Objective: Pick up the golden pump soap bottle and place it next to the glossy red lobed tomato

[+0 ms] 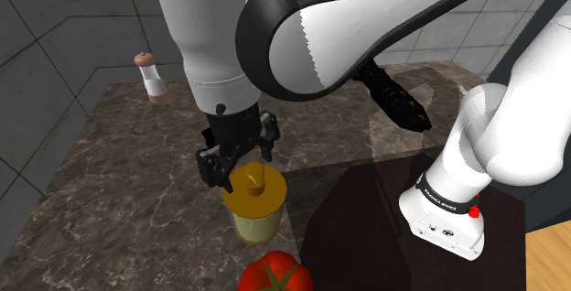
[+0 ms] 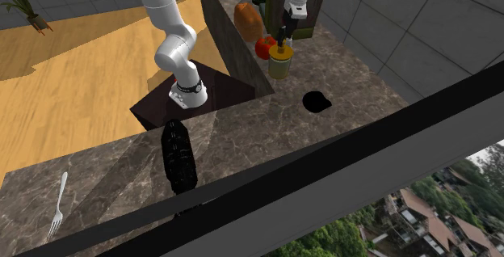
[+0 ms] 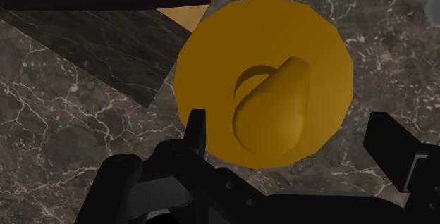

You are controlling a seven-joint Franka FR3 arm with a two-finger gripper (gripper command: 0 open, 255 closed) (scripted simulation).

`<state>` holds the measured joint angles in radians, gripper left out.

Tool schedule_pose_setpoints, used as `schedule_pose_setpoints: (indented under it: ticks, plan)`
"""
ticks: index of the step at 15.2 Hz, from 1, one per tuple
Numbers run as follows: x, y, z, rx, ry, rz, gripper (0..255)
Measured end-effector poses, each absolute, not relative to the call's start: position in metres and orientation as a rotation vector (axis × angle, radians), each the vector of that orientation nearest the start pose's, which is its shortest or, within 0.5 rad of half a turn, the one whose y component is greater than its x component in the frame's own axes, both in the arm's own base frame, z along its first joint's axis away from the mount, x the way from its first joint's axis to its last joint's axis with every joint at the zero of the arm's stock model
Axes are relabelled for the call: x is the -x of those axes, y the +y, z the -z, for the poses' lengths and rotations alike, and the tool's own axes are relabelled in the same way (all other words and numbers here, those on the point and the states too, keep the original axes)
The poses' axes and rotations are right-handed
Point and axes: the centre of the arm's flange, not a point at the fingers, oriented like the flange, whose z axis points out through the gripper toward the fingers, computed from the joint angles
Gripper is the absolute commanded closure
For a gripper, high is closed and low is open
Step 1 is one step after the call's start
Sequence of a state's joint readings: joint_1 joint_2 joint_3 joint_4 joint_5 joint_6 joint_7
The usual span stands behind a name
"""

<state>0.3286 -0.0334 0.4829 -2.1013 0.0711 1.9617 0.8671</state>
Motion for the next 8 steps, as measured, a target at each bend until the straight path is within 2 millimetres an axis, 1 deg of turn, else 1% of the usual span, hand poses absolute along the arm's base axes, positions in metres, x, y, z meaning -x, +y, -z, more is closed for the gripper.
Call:
schedule_pose_setpoints:
  ticks: [3,4,8]
  plan:
    - [-0.363,0.386,-0.456,3.182,0.139,-0.173,0]
    - [-0.362,0.386,-0.462,3.182,0.140,-0.173,0]
    - [-0.363,0.387,-0.468,3.183,0.139,-0.175,0]
